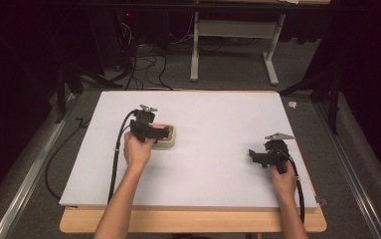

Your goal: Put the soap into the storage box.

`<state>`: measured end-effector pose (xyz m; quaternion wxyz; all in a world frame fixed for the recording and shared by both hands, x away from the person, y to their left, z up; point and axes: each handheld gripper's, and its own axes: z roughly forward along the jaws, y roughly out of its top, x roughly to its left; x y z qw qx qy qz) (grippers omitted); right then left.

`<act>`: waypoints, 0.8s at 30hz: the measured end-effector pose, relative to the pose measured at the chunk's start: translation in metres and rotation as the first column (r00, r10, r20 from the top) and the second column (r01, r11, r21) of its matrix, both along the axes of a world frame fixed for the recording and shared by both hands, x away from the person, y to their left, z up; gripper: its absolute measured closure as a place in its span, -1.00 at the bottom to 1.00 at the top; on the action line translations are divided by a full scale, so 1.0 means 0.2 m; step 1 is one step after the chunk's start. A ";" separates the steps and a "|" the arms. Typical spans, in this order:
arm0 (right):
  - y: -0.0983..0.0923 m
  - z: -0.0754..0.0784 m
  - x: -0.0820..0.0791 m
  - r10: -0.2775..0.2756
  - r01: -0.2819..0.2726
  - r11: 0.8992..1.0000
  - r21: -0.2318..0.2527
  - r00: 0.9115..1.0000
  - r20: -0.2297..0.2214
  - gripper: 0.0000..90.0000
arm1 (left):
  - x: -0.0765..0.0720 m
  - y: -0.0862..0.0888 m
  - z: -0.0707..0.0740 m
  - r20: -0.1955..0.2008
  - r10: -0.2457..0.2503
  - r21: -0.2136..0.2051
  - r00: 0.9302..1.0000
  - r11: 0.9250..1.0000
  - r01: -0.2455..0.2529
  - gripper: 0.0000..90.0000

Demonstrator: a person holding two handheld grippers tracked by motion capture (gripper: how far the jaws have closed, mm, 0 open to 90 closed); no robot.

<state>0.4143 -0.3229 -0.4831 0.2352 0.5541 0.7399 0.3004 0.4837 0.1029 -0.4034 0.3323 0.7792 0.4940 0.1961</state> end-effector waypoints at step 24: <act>0.00 0.00 0.00 0.000 0.000 1.000 0.000 1.000 0.000 -0.70 | -0.14 0.10 0.05 0.043 -0.025 -0.029 0.999 0.999 0.026 -0.67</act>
